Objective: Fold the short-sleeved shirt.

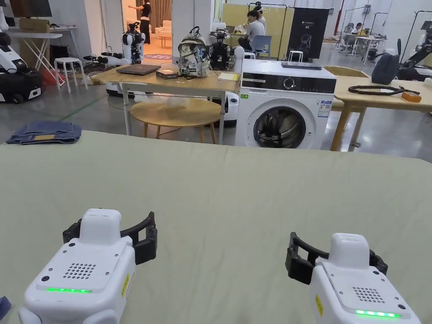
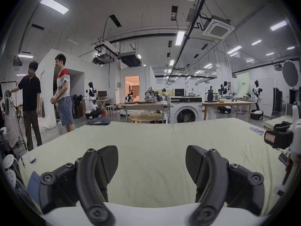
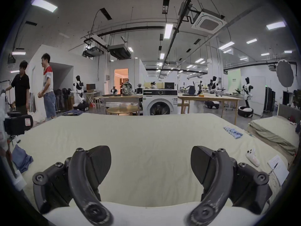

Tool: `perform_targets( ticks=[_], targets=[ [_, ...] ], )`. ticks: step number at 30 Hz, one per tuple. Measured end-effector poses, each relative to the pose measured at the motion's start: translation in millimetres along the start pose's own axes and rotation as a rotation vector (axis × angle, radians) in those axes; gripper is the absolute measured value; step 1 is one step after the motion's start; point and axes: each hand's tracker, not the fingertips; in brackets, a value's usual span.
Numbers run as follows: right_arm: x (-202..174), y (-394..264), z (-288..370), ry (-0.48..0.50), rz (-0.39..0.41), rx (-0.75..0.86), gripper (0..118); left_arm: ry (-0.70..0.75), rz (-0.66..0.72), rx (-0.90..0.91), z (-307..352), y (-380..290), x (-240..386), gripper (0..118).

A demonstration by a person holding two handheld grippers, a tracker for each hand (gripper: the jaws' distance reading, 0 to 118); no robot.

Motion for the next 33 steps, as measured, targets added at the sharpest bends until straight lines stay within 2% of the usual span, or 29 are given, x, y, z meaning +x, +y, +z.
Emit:
perform_targets(
  ticks=[4, 8, 12, 15, 19, 27, 33],
  targets=[
    [2, 2, -5, 0.037, -0.051, -0.03, 101, 0.029, 0.031, -0.011, -4, 0, 1, 87],
    [-6, 7, -5, -0.017, -0.032, -0.024, 101, 0.037, 0.048, -0.007, -2, 0, 3, 87],
    [-10, 14, -4, 0.003, -0.034, -0.042, 101, 0.05, 0.102, 0.005, 1, 2, 3, 87],
    [-10, 18, -4, 0.036, -0.08, -0.06, 101, 0.068, 0.09, 0.02, 0, 2, 3, 88],
    [-10, 22, -6, 0.016, -0.112, -0.081, 101, 0.048, 0.06, 0.016, -2, 4, 1, 88],
    [-10, 26, -5, 0.01, -0.1, -0.08, 101, 0.054, 0.07, 0.021, -4, 7, -1, 88],
    [-9, 27, -5, -0.046, -0.102, -0.067, 101, 0.045, 0.046, 0.039, -4, 7, -2, 88]
  ],
)
